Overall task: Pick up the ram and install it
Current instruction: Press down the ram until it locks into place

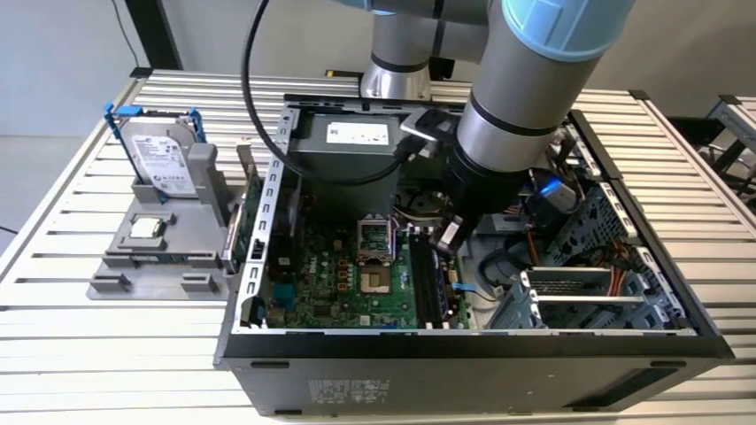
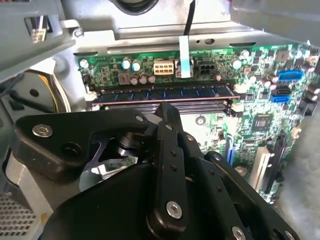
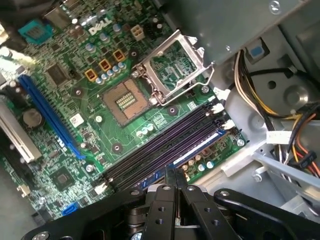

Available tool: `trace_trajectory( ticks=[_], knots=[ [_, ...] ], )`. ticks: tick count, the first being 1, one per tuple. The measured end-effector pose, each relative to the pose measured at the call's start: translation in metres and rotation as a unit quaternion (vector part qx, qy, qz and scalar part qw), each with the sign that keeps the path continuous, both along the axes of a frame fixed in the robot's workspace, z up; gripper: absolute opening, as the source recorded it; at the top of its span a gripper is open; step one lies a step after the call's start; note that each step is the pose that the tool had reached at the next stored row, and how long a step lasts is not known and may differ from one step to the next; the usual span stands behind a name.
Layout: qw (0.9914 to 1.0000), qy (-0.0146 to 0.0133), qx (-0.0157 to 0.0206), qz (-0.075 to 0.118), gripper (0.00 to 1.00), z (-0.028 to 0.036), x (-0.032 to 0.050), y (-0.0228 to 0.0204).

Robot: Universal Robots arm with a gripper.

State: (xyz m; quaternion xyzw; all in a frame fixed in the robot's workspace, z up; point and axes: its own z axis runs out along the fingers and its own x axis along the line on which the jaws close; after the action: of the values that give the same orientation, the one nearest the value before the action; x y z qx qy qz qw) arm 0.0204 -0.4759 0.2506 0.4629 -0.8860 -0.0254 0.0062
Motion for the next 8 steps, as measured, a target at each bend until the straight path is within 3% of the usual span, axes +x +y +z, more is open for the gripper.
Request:
trace_trajectory(
  ticks=[4, 8],
  knots=[
    [0.99948, -0.0033, 0.0000, 0.032, 0.00, 0.0001, 0.0000, 0.0000],
    [0.99764, -0.0058, 0.0002, 0.068, 0.00, -0.0001, 0.0000, 0.0000]
  ],
)
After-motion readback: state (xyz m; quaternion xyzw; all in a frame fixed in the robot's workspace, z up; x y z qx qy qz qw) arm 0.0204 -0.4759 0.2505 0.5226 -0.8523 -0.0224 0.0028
